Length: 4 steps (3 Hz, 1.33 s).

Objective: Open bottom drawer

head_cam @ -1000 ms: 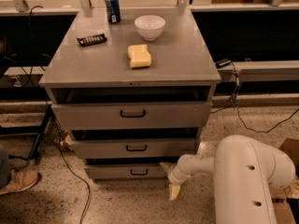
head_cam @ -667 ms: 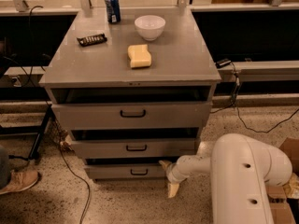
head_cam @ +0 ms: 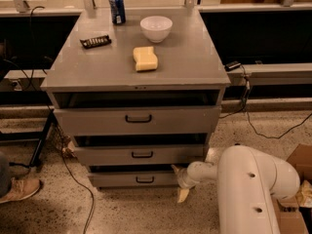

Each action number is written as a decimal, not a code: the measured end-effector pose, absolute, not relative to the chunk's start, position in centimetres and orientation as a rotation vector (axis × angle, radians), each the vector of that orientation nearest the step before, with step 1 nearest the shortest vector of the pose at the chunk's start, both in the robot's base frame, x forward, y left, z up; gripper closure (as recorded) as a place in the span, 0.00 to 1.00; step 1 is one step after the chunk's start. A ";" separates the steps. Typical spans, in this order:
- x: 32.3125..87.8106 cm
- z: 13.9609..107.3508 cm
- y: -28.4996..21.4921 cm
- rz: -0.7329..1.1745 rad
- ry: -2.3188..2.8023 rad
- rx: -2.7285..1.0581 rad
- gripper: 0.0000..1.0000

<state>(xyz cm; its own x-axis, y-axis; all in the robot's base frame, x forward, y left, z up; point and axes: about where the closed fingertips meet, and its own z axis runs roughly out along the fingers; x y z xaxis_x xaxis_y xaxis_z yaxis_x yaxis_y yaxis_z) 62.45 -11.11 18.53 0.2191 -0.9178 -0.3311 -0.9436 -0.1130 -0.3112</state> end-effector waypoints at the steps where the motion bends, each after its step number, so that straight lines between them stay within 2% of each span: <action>1: 63.9 17.5 -12.4 0.062 1.767 -1.996 0.00; 2: 64.1 16.1 -13.5 0.070 1.822 -1.992 0.27; 4: 63.2 15.4 -13.8 0.108 1.849 -2.029 0.73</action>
Offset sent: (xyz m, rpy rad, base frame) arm 0.0273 -0.0369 -0.0282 -0.0191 0.0280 -0.1241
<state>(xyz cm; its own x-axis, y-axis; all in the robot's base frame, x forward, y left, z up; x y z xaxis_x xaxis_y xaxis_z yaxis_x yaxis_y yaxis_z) 63.17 -13.83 15.40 0.1260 -0.9408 -0.3145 -0.9710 -0.0520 -0.2333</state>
